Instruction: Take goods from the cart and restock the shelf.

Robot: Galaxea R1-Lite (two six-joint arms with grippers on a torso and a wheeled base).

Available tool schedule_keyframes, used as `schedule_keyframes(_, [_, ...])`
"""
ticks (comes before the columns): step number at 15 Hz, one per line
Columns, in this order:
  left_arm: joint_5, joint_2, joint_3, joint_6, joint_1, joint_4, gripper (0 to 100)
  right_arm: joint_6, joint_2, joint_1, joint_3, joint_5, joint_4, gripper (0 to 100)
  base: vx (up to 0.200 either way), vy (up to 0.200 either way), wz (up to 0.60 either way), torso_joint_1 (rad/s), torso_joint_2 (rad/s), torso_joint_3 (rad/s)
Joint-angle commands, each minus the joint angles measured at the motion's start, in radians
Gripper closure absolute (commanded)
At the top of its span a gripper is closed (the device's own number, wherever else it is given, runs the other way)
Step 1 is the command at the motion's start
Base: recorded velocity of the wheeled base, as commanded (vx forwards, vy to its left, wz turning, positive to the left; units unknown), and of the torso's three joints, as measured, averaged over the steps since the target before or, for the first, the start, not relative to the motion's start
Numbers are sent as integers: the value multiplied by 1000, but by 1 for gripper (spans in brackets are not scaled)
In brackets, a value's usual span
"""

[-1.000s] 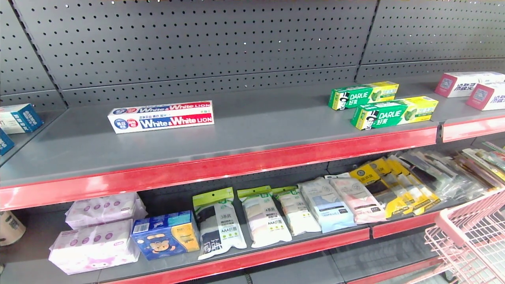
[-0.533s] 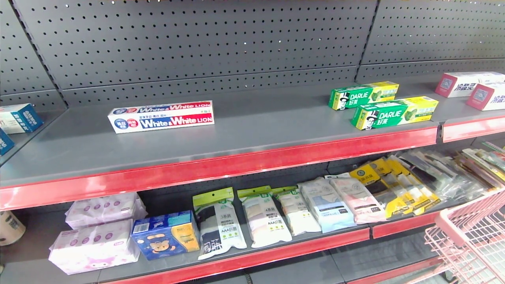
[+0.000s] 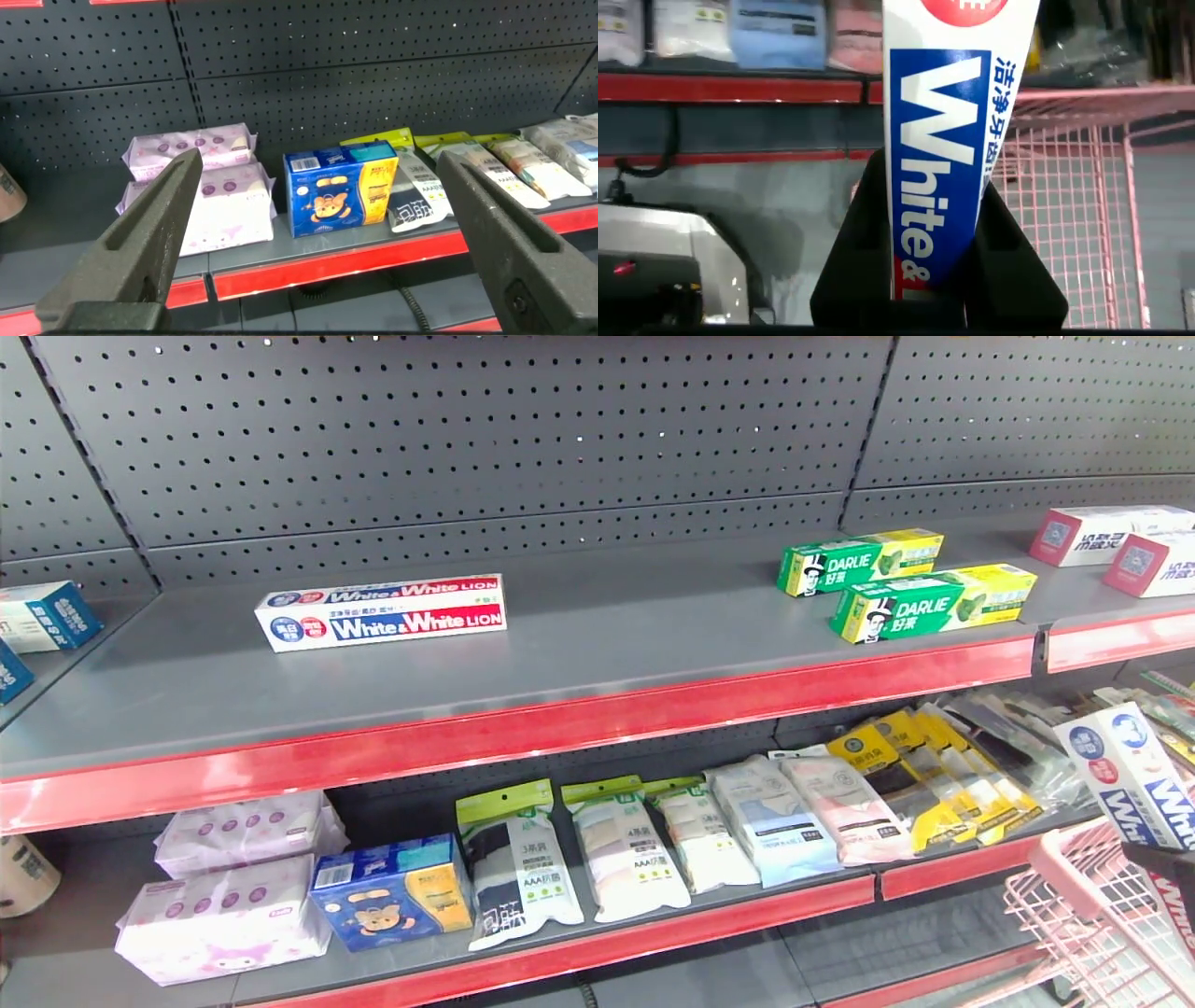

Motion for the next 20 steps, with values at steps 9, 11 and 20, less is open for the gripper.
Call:
schedule_keyframes(9, [0, 1, 0, 0, 0, 0, 0, 103, -141, 350, -29, -3, 209, 100, 0, 0, 0, 0, 0, 0])
schedule_keyframes(11, [0, 1, 0, 0, 0, 0, 0, 103, -142, 417, -25, -55, 205, 100, 0, 0, 0, 0, 0, 0])
schedule_keyframes(20, [0, 1, 0, 0, 0, 0, 0, 99, -144, 425, -5, -69, 199, 100, 0, 0, 0, 0, 0, 0])
